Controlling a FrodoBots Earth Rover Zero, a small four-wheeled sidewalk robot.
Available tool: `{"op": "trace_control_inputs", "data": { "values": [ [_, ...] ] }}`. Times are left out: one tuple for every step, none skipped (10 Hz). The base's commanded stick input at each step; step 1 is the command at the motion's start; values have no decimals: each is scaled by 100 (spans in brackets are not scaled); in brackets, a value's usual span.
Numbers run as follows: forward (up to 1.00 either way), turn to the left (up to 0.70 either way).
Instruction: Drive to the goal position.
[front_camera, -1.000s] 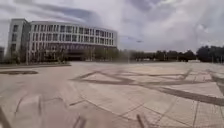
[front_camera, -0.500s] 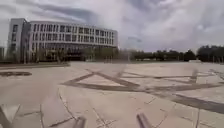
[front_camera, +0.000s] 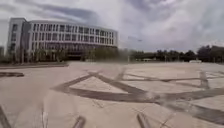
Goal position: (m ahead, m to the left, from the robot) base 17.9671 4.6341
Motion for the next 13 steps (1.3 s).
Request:
{"op": "trace_control_inputs", "data": {
  "values": [
    [100,27],
    [100,27],
    [100,27],
    [100,27],
    [100,0],
    [100,0],
    [100,0],
    [100,0],
    [100,0],
    [100,0],
    [100,0],
    [100,0],
    [100,0]
  ]
}}
